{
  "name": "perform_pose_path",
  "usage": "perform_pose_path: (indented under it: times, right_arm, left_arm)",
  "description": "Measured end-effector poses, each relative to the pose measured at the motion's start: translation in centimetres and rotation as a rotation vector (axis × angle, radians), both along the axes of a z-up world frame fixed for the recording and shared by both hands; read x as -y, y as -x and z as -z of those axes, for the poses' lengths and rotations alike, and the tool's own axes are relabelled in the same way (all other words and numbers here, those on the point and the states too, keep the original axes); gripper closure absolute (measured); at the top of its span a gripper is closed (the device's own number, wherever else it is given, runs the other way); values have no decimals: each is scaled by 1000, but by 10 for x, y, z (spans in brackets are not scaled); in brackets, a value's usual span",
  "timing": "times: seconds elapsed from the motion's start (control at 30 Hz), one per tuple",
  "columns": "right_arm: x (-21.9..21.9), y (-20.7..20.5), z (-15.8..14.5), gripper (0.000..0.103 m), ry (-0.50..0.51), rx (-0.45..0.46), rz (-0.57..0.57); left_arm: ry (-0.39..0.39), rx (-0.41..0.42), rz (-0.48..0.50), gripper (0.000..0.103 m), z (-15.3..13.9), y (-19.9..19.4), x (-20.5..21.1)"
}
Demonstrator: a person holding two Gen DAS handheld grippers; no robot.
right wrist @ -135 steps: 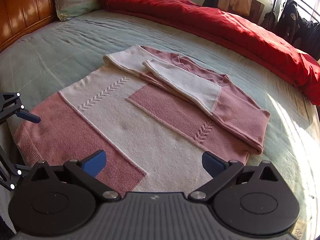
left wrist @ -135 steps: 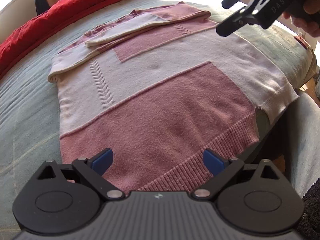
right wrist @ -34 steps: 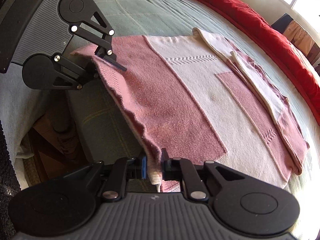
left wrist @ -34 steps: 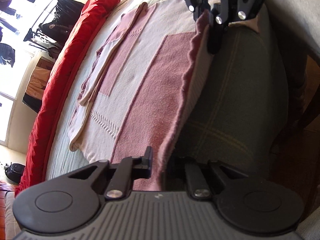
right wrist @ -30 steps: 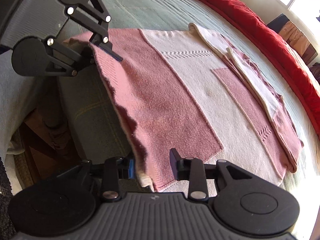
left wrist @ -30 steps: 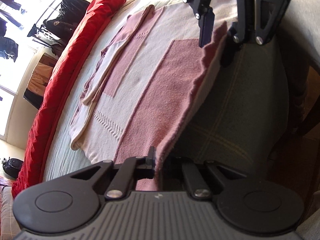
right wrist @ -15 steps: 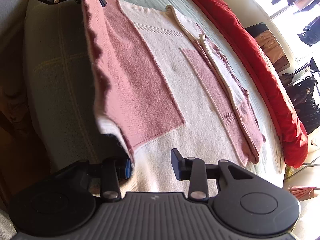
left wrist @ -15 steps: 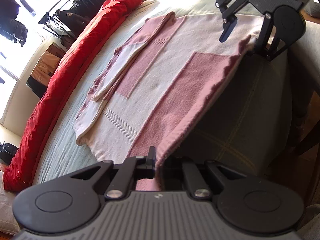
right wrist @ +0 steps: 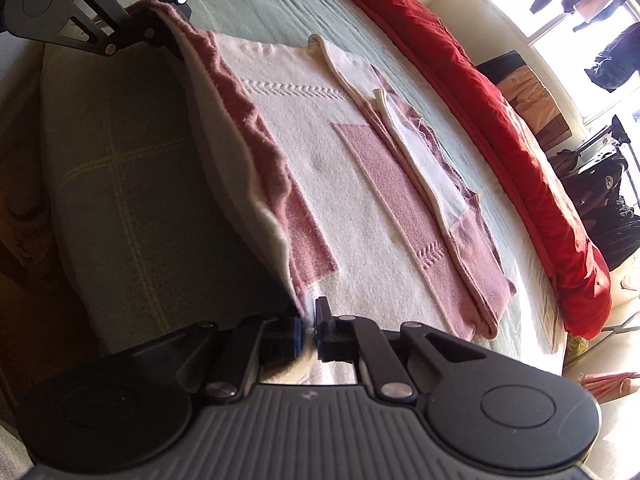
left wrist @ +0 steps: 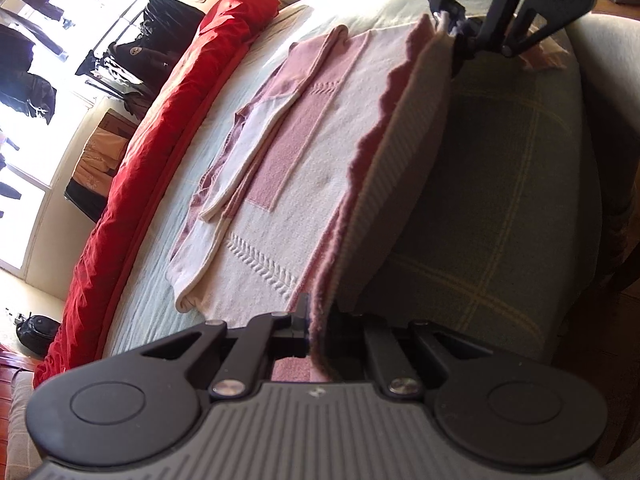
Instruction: Fold clothes
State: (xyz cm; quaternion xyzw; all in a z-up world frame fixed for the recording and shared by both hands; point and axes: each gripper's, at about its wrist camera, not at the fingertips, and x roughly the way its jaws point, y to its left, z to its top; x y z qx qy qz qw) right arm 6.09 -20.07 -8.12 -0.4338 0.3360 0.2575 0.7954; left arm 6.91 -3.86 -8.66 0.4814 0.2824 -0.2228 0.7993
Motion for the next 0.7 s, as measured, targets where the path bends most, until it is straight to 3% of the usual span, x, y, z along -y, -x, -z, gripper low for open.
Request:
perform_pose_path:
  times: [0.23,0.7]
  right_arm:
    - [3,-20,-14,96,-12,44,6]
    - [9,-108,-31,96,-40,103,49]
  left_arm:
    - [-19,55,16,98,-13,-28,3]
    - [0,93,-13,96,-31,-127,11]
